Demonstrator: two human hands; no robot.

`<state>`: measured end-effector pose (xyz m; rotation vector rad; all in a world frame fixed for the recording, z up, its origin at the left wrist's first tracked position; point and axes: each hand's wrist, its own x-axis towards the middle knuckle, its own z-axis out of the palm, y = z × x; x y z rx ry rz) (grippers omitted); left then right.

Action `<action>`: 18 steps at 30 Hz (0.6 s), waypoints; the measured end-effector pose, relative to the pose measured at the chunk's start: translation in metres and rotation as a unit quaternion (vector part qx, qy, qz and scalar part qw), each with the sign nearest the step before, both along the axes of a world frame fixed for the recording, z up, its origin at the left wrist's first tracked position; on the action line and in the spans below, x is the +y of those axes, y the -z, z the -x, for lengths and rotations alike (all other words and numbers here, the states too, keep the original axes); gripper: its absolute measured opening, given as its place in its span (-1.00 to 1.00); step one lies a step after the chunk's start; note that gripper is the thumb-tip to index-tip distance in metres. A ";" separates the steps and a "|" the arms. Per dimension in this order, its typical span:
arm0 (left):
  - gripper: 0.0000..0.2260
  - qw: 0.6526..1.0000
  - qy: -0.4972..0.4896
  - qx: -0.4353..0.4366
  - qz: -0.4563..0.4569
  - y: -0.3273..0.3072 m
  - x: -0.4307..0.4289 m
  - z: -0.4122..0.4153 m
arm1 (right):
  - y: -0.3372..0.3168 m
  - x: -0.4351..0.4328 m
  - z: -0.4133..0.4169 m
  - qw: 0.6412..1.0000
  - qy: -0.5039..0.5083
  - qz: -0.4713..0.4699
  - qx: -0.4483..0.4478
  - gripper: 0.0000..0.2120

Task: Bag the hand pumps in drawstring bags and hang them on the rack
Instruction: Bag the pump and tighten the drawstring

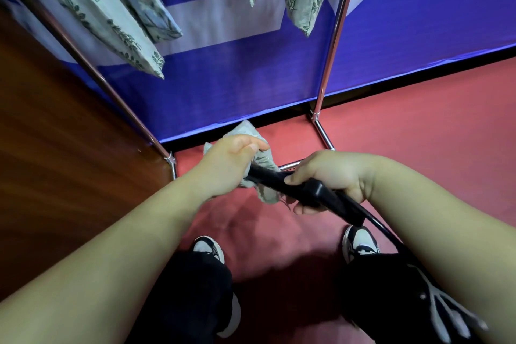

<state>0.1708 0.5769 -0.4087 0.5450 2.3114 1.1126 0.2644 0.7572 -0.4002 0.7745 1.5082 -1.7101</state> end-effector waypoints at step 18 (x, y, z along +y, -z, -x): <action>-0.73 0.956 -0.098 -0.211 -0.179 -0.021 0.008 -0.015 | 0.008 0.010 0.010 0.990 0.039 -0.052 0.122 -0.93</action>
